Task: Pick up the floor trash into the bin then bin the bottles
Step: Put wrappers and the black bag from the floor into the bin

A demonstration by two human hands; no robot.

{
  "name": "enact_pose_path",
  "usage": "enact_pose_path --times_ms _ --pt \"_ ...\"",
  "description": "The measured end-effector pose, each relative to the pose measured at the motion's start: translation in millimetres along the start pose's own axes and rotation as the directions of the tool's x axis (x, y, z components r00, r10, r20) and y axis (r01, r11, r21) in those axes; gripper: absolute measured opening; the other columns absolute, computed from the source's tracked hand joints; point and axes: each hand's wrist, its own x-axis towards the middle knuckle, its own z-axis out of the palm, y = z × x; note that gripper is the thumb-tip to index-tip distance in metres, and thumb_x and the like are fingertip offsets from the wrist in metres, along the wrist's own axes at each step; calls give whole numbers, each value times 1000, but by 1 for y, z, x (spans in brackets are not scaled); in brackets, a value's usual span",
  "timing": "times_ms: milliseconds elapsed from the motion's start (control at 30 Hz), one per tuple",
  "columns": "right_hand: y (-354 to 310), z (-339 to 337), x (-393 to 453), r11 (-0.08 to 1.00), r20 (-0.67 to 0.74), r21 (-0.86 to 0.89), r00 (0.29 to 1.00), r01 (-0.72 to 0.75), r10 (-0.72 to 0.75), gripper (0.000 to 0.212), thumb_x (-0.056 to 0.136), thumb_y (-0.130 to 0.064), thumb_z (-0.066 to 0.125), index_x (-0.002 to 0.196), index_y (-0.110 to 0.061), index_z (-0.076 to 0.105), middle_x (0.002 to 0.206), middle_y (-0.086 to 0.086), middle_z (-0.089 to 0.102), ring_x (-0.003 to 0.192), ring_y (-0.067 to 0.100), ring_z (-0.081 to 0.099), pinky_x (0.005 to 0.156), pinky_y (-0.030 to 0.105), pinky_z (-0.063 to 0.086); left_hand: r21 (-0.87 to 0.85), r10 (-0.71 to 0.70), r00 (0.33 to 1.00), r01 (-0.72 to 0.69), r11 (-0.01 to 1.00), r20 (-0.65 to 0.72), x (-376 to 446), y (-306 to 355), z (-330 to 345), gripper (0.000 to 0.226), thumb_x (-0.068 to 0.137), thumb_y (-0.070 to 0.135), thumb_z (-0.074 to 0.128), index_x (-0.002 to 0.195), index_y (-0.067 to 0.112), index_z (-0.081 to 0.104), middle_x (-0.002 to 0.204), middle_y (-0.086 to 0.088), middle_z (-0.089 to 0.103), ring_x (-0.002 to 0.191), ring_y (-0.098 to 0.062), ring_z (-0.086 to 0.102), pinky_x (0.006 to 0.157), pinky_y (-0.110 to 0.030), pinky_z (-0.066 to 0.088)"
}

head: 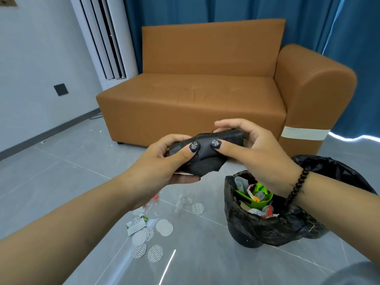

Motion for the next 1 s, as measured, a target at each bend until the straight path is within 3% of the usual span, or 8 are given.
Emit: enact_pose_path --times_ms 133,233,300,367,500,633,800,1000 --pt "4 -5 4 905 63 279 946 -321 317 41 79 -19 68 119 -19 57 116 9 62 100 26 67 78 43 57 85 87 994 -81 993 -69 8 -13 14 26 86 8 63 111 11 58 108 -12 64 88 -22 70 66 -32 60" --pt "8 -12 9 905 8 252 936 -343 353 31 86 -4 63 116 -13 58 115 13 62 96 27 67 75 45 57 123 89 994 -81 989 -62 15 -24 24 27 85 7 66 109 14 57 107 -11 64 89 -17 68 68 -30 60" --pt "6 -23 15 942 -62 165 950 -293 306 34 83 1 65 113 -14 60 109 11 63 92 28 68 75 45 58 132 41 998 -35 991 -44 23 -29 28 32 85 13 68 113 15 54 110 -9 64 90 -18 70 71 -31 60" --pt "6 -37 21 974 -142 -121 974 -192 174 32 79 0 70 105 -18 64 104 8 65 91 26 67 74 43 59 156 -42 999 46 987 -29 29 -36 30 38 87 17 67 120 15 49 114 -5 63 90 -22 72 75 -32 60" --pt "28 -77 28 780 -241 -604 970 -165 19 29 76 -3 72 95 -24 64 98 -4 66 91 19 63 76 35 56 306 -216 976 210 929 -13 39 -65 32 45 89 15 65 129 16 43 107 -3 62 88 -22 69 79 -37 57" --pt "65 -113 19 638 -272 -724 959 -260 82 29 78 -6 71 91 -30 61 103 1 63 91 23 60 71 28 48 555 -307 943 189 810 126 45 -97 36 43 88 22 65 127 24 47 111 7 61 89 -17 67 80 -34 57" --pt "117 -133 11 633 -317 -690 933 -351 172 26 80 -9 70 94 -28 60 104 1 61 85 19 59 61 20 44 777 -423 873 86 624 243 57 -136 44 45 91 35 61 131 31 42 126 7 53 102 -9 63 81 -19 53" --pt "192 -132 8 649 -396 -596 876 -473 276 21 83 -13 68 95 -27 58 93 1 61 53 11 50 40 16 35 450 -657 753 581 678 17 101 -187 76 46 95 36 53 126 16 26 117 -12 58 94 -28 67 80 -37 56"
